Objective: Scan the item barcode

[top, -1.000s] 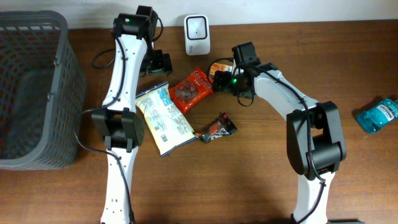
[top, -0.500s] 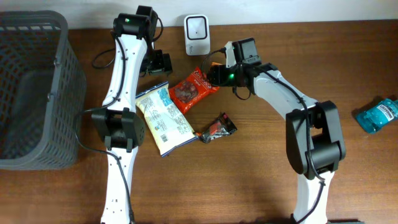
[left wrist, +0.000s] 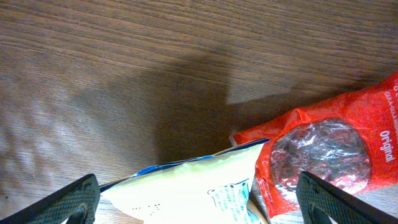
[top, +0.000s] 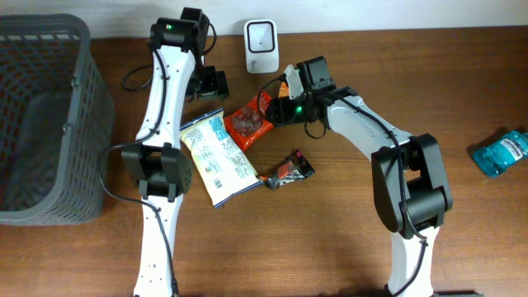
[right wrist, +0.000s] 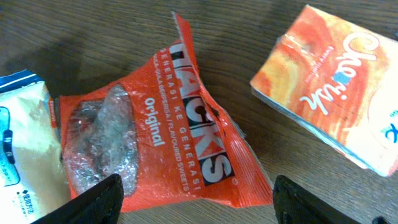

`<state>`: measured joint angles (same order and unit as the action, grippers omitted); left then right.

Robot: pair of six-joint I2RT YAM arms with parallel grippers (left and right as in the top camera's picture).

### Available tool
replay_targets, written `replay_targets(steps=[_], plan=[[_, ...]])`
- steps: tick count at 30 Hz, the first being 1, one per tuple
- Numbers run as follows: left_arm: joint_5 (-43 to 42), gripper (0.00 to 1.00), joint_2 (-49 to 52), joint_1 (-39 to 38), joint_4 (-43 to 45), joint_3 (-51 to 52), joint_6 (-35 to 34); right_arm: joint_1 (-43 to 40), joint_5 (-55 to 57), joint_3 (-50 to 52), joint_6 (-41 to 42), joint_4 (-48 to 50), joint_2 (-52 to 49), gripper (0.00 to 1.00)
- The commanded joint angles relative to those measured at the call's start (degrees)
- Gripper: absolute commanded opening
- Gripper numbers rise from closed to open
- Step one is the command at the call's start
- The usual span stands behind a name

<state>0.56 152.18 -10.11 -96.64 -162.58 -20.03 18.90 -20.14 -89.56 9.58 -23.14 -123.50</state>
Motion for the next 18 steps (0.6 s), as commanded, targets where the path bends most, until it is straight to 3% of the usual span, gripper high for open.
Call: replay_targets(steps=[1, 14, 15, 17, 18], plan=[[-0.39, 0.99, -0.46, 0.0, -0.07, -0.63, -0.33, 0.2, -1.79, -0.07, -1.9, 1.09, -0.74, 0.76], [-0.39, 0.99, -0.46, 0.0, -0.07, -0.63, -0.31, -0.07, 1.75, -0.07, -3.19, 6.29, -5.62, 0.76], [-0.39, 0.99, -0.46, 0.0, -0.07, -0.63, -0.33, -0.15, 1.75, -0.07, -3.19, 6.29, -5.68, 0.72], [-0.39, 0.99, -0.46, 0.0, -0.07, -0.63, -0.31, -0.26, 1.73, -0.07, -3.15, 6.03, -5.68, 0.52], [-0.39, 0.99, -0.46, 0.0, -0.07, -0.63, -0.33, -0.26, 1.73, -0.07, -3.13, 5.62, -5.66, 0.36]])
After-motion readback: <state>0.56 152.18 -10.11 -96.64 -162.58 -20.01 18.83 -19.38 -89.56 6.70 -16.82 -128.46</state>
